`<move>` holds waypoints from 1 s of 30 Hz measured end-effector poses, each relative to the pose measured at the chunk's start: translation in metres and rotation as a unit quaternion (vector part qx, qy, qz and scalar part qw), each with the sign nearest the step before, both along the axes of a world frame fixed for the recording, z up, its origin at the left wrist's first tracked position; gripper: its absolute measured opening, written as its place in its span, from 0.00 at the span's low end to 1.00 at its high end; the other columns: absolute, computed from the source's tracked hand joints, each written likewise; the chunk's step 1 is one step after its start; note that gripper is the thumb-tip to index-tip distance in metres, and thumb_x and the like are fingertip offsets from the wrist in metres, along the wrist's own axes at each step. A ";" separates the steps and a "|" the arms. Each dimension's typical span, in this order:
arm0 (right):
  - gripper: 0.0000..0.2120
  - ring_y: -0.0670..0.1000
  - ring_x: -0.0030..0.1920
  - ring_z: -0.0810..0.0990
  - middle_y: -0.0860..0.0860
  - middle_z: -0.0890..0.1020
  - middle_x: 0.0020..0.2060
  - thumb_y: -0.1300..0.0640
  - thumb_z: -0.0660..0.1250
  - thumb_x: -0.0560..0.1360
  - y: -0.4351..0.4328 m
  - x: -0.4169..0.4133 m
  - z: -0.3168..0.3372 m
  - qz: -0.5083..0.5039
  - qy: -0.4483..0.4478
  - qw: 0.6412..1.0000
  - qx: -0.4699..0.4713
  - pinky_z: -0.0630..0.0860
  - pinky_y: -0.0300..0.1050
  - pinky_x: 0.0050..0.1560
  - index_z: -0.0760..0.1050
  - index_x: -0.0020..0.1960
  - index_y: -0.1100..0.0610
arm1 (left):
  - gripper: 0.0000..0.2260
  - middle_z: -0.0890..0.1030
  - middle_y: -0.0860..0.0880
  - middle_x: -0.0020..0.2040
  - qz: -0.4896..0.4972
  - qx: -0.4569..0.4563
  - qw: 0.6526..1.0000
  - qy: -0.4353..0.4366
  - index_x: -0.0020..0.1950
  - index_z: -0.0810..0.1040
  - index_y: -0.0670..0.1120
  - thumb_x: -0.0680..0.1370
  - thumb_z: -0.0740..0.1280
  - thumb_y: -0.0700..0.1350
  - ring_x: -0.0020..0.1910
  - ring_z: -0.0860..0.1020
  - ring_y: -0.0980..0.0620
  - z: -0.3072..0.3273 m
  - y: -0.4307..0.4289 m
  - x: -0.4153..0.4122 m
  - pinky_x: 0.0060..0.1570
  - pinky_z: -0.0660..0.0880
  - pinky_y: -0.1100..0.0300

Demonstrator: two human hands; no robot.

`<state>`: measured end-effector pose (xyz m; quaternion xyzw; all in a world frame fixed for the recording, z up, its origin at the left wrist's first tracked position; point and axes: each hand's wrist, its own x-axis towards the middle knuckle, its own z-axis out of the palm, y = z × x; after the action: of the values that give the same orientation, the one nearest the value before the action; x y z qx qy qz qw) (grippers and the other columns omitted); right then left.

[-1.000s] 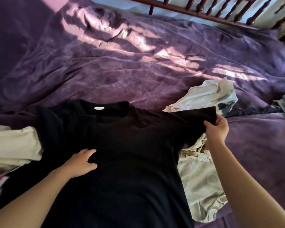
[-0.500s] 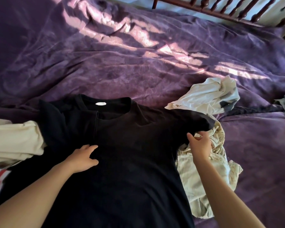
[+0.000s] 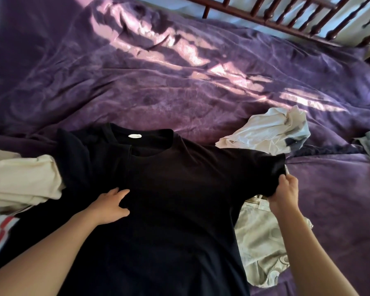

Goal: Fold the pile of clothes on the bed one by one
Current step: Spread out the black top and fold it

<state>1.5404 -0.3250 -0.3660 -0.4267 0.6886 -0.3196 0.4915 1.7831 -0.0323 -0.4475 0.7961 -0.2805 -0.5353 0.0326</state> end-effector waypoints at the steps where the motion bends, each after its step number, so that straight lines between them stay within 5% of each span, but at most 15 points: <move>1: 0.07 0.50 0.43 0.73 0.51 0.73 0.46 0.59 0.54 0.80 0.002 -0.001 -0.001 -0.003 0.026 1.000 -0.005 0.74 0.47 0.40 0.66 0.57 0.52 | 0.32 0.47 0.48 0.78 0.000 0.001 1.000 0.002 0.77 0.49 0.53 0.78 0.62 0.49 0.76 0.48 0.45 0.000 0.000 0.000 0.73 0.55 0.50; 4: 0.08 0.50 0.46 0.74 0.52 0.74 0.48 0.60 0.56 0.79 0.021 0.014 0.004 0.064 0.141 0.981 -0.115 0.72 0.40 0.49 0.70 0.56 0.56 | 0.32 0.47 0.48 0.78 0.001 0.005 1.000 0.006 0.77 0.49 0.53 0.78 0.62 0.49 0.76 0.48 0.45 0.000 -0.001 0.001 0.73 0.55 0.50; 6: 0.08 0.50 0.42 0.73 0.50 0.74 0.42 0.60 0.58 0.78 0.054 0.036 0.007 0.215 0.208 0.916 -0.266 0.68 0.40 0.45 0.73 0.53 0.61 | 0.31 0.48 0.48 0.78 0.000 0.009 1.000 0.008 0.77 0.50 0.53 0.78 0.62 0.49 0.76 0.49 0.44 -0.001 -0.002 0.002 0.73 0.55 0.49; 7: 0.08 0.53 0.42 0.73 0.50 0.76 0.40 0.58 0.59 0.76 0.072 0.046 0.006 0.320 0.246 0.846 -0.350 0.68 0.44 0.44 0.76 0.48 0.60 | 0.31 0.48 0.48 0.78 0.004 0.010 1.000 0.010 0.77 0.50 0.53 0.77 0.62 0.49 0.76 0.50 0.44 -0.001 -0.003 0.003 0.73 0.55 0.49; 10: 0.10 0.53 0.51 0.75 0.47 0.82 0.43 0.51 0.59 0.69 0.105 0.047 -0.029 0.579 0.335 0.547 -0.503 0.71 0.49 0.51 0.79 0.41 0.51 | 0.30 0.49 0.48 0.78 0.022 0.008 0.999 0.025 0.77 0.52 0.53 0.77 0.62 0.48 0.76 0.50 0.44 0.000 -0.004 0.005 0.72 0.55 0.49; 12: 0.10 0.54 0.59 0.72 0.51 0.83 0.51 0.54 0.61 0.68 0.117 0.039 -0.046 0.632 0.326 0.483 -0.511 0.72 0.52 0.58 0.80 0.46 0.51 | 0.30 0.49 0.49 0.78 0.028 0.005 0.999 0.029 0.76 0.53 0.54 0.78 0.62 0.48 0.76 0.51 0.45 -0.001 -0.003 0.007 0.72 0.55 0.50; 15: 0.13 0.57 0.61 0.71 0.57 0.79 0.58 0.58 0.63 0.70 0.125 0.029 -0.056 0.556 0.292 0.573 -0.527 0.69 0.50 0.58 0.74 0.54 0.54 | 0.29 0.52 0.50 0.77 0.039 -0.008 0.999 0.035 0.76 0.55 0.54 0.78 0.63 0.49 0.75 0.54 0.45 -0.005 -0.001 0.009 0.72 0.57 0.50; 18: 0.21 0.58 0.60 0.72 0.59 0.73 0.61 0.52 0.65 0.71 0.124 0.022 -0.065 0.495 0.363 0.666 -0.425 0.74 0.50 0.58 0.68 0.61 0.56 | 0.25 0.58 0.49 0.75 0.057 -0.002 0.998 0.039 0.75 0.59 0.52 0.78 0.62 0.49 0.72 0.61 0.46 -0.003 -0.005 0.012 0.69 0.62 0.53; 21: 0.41 0.61 0.55 0.80 0.62 0.77 0.59 0.51 0.80 0.59 0.126 0.016 -0.077 0.522 0.443 0.678 -0.267 0.79 0.51 0.47 0.65 0.66 0.59 | 0.16 0.72 0.49 0.65 0.019 0.003 0.995 -0.097 0.65 0.71 0.51 0.80 0.58 0.54 0.59 0.73 0.49 0.007 -0.020 0.007 0.58 0.71 0.55; 24: 0.41 0.63 0.51 0.81 0.63 0.79 0.56 0.56 0.82 0.56 0.130 0.013 -0.084 0.480 0.466 0.707 -0.230 0.79 0.55 0.44 0.68 0.65 0.60 | 0.17 0.78 0.48 0.54 0.005 -0.063 0.959 -0.276 0.57 0.76 0.47 0.80 0.55 0.56 0.54 0.75 0.47 0.020 -0.047 -0.014 0.51 0.72 0.53; 27: 0.27 0.66 0.58 0.75 0.64 0.74 0.62 0.58 0.76 0.66 0.133 0.018 -0.082 0.425 0.431 0.780 -0.162 0.76 0.60 0.53 0.75 0.63 0.55 | 0.21 0.76 0.46 0.58 0.144 -0.181 0.964 -0.133 0.68 0.68 0.45 0.79 0.61 0.54 0.58 0.74 0.46 0.023 -0.081 -0.040 0.55 0.72 0.53; 30: 0.12 0.66 0.47 0.81 0.63 0.80 0.54 0.60 0.79 0.60 0.133 0.020 -0.083 0.425 0.429 0.772 -0.197 0.80 0.59 0.39 0.83 0.42 0.53 | 0.29 0.72 0.44 0.64 0.305 -0.187 0.933 0.048 0.73 0.61 0.44 0.76 0.66 0.52 0.64 0.71 0.46 0.024 -0.115 -0.059 0.60 0.68 0.56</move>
<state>1.5600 -0.1916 -0.4488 -0.8560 0.4988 0.0097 0.1360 1.7243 -0.1469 -0.4238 0.7962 -0.1173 -0.4750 0.3559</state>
